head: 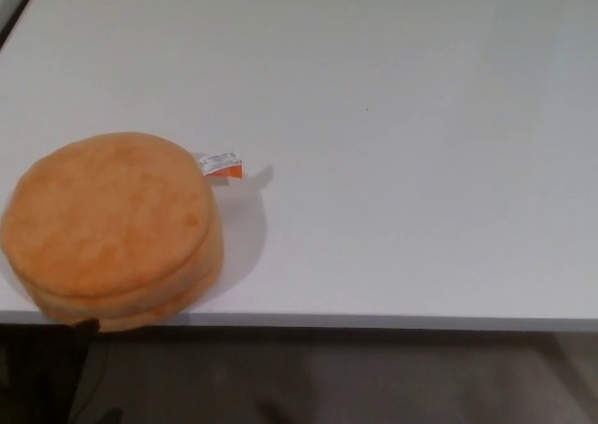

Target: A soft plate is kept in the center of the table close to the robot and the robot uses its left hand to pick up the plate, turns it upside down and places it back on the table

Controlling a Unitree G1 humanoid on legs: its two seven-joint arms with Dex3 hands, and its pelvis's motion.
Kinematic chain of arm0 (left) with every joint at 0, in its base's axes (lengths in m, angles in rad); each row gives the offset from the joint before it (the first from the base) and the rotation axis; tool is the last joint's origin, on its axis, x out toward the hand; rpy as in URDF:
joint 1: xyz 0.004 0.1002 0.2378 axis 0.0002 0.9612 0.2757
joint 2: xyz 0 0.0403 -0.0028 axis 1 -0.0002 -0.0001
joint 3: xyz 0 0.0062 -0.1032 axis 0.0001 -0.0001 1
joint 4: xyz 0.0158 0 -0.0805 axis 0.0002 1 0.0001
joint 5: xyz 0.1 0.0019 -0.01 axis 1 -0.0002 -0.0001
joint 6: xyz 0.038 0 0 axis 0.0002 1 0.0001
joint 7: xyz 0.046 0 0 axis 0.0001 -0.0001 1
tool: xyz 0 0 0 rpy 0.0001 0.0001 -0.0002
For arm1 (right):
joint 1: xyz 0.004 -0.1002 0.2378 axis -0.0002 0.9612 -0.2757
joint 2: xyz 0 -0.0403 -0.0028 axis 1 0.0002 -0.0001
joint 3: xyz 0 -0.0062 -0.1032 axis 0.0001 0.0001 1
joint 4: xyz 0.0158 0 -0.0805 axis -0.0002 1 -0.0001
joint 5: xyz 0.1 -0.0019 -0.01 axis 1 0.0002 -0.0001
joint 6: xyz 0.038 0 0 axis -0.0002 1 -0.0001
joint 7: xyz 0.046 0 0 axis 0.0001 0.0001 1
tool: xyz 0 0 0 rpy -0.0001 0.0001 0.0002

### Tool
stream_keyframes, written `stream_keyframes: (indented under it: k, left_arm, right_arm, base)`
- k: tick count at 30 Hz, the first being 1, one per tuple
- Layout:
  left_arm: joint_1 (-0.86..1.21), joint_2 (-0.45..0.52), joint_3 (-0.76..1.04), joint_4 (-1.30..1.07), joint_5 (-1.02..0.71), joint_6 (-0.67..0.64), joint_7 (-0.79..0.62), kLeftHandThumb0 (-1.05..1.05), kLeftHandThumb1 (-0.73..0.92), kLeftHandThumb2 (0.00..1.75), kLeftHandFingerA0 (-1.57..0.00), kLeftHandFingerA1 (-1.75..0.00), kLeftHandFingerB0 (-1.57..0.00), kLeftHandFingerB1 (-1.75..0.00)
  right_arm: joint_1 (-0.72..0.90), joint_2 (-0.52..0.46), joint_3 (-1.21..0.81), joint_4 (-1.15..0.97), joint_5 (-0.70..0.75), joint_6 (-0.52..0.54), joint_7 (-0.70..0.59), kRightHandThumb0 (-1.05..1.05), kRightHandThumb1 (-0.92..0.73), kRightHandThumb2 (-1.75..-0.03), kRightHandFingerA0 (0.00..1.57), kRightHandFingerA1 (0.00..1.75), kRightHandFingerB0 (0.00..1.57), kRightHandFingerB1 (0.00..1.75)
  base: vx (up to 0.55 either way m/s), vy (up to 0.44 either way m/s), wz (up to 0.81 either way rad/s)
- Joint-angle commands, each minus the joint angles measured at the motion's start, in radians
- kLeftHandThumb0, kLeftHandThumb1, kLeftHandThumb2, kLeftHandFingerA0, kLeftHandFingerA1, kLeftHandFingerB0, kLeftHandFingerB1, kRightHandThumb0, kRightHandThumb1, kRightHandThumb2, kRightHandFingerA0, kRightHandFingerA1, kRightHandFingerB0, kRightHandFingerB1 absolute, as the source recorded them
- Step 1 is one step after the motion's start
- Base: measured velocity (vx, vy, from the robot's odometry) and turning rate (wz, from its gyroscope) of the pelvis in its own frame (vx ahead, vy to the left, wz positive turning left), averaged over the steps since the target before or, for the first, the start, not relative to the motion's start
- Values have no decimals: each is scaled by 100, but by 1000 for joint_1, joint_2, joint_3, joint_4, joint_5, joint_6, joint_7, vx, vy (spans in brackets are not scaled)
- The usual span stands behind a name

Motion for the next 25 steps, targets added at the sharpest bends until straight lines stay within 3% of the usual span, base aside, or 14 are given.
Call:
stream_keyframes:
  k: [1, 3, 6, 7, 10, 11, 17, 18, 19, 25]
  left_arm:
    - [134, -116, -37, 269, -76, -645, -82, -86, 73, 115, -17, -52, 0, -31]
    - [149, -125, -47, 319, -73, -707, -89, -77, 68, 113, -11, -50, 0, -35]
    - [154, -149, -54, 377, -84, -775, -99, -88, 73, 111, -10, -46, -4, -37]
    - [164, -168, -57, 385, -97, -783, -102, -38, 40, 106, -1, -50, 0, -49]
    - [190, -199, -73, 426, -98, -817, -101, -38, 39, 106, -1, -50, 0, -49]
    - [189, -200, -70, 444, -92, -829, -100, -91, 91, 68, -18, -36, -15, -26]
    - [133, -209, -52, 641, -40, -916, -62, -87, 89, 67, -24, -39, -20, -28]
    - [114, -209, -49, 672, -29, -903, -51, -88, 89, 67, -26, -40, -21, -29]
    - [100, -210, -47, 690, -29, -896, -50, -88, 88, 67, -25, -40, -20, -30]
    - [42, -220, -42, 781, -31, -913, -55, -87, 90, 68, -25, -40, -20, -29]
  right_arm:
    - [10, -18, -11, 9, -6, -9, -13, -62, -86, -66, 69, 51, 44, 33]
    - [16, -19, -10, 1, -9, -2, -17, -61, -86, -66, 68, 51, 43, 33]
    - [19, -14, -12, 0, 6, 7, -12, -60, -85, -66, 69, 51, 45, 34]
    - [22, -14, -11, 4, 1, 3, -15, -61, -69, -104, 62, 64, 37, 51]
    - [28, -21, -14, 9, -6, -9, -18, -61, -70, -104, 61, 63, 37, 51]
    - [29, -22, -13, 7, -6, -9, -16, -61, -87, -67, 69, 50, 44, 33]
    - [49, -22, -15, -4, 14, 1, 0, -59, -86, -66, 69, 51, 44, 33]
    - [48, -20, -16, 8, 21, -9, 8, -59, -70, -104, 61, 65, 37, 52]
    - [47, -19, -16, 14, 22, -17, 11, -59, -86, -66, 68, 51, 45, 34]
    - [52, -17, -12, 17, 14, -24, 7, -59, -87, -66, 67, 51, 43, 33]
  base:
    - [0, 0, 0]
    - [0, 0, 0]
    - [0, 0, 0]
    - [0, 0, 0]
    - [0, 0, 0]
    - [0, 0, 0]
    - [0, 0, 0]
    - [0, 0, 0]
    - [0, 0, 0]
    - [0, 0, 0]
